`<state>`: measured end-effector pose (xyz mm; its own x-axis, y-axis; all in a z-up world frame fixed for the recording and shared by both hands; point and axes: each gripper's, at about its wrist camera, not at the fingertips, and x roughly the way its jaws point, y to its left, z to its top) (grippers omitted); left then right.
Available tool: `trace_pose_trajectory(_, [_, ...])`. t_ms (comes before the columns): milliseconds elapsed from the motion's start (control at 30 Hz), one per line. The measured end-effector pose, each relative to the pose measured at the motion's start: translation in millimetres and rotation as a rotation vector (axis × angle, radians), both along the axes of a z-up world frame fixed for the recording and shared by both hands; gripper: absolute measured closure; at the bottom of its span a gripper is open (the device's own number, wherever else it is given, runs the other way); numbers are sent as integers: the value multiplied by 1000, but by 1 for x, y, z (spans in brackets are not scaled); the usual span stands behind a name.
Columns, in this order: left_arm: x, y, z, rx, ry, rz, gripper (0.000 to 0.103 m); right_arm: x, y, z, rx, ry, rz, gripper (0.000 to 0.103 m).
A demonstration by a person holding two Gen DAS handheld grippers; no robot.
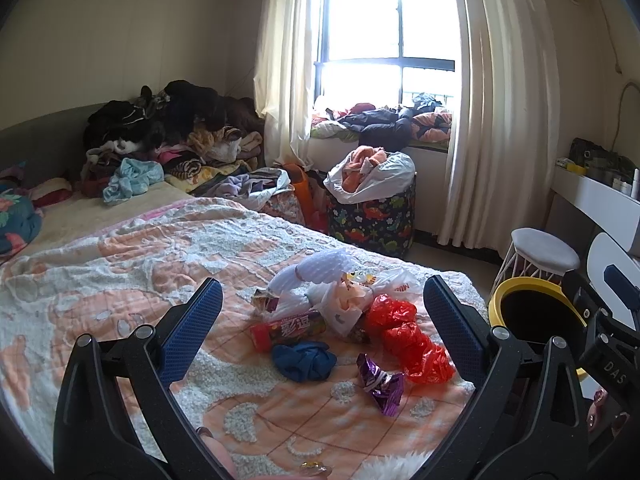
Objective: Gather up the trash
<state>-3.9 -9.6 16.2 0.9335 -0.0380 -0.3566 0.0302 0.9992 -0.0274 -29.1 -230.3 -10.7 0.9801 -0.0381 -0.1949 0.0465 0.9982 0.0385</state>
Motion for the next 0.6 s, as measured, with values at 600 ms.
trace_pose_trajectory(600, [7, 20, -9, -58, 5, -12, 11, 11, 5, -3, -7, 37, 91, 6])
